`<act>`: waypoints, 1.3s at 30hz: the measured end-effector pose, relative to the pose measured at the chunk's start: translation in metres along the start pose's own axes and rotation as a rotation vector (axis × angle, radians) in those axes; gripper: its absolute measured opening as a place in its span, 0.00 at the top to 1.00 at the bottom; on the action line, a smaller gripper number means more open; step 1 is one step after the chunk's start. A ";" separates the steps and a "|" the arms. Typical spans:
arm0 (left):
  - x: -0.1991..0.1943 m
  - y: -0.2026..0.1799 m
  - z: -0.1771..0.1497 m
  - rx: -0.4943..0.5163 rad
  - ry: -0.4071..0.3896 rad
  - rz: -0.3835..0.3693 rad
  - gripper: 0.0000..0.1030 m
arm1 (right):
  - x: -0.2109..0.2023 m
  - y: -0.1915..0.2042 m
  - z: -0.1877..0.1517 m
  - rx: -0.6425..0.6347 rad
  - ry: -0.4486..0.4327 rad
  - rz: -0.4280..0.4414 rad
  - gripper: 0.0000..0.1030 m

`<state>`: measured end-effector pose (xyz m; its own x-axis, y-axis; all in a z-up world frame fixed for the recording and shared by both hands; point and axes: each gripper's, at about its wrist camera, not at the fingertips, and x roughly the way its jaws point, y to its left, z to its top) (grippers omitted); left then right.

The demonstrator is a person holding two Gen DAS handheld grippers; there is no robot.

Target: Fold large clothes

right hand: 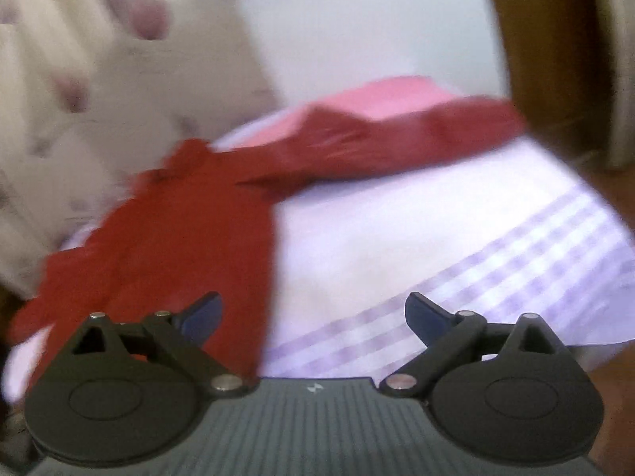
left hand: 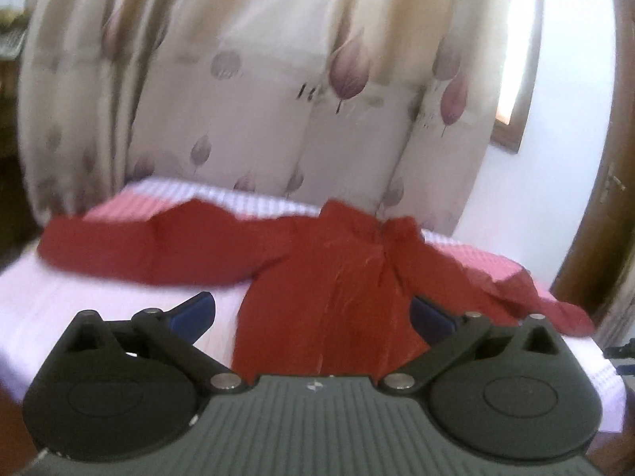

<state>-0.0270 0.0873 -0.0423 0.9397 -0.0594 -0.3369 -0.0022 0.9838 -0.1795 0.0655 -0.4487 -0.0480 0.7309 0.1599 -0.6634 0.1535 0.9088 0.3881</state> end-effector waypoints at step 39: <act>0.185 -0.095 -0.025 0.068 0.122 0.025 0.00 | 0.193 -0.191 0.133 0.539 -0.292 0.019 0.00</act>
<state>0.1381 -0.0211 -0.1109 0.8909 -0.0508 -0.4514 0.0019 0.9941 -0.1083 0.2654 -0.6430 -0.1649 0.8773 -0.0075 -0.4799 0.3974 0.5718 0.7177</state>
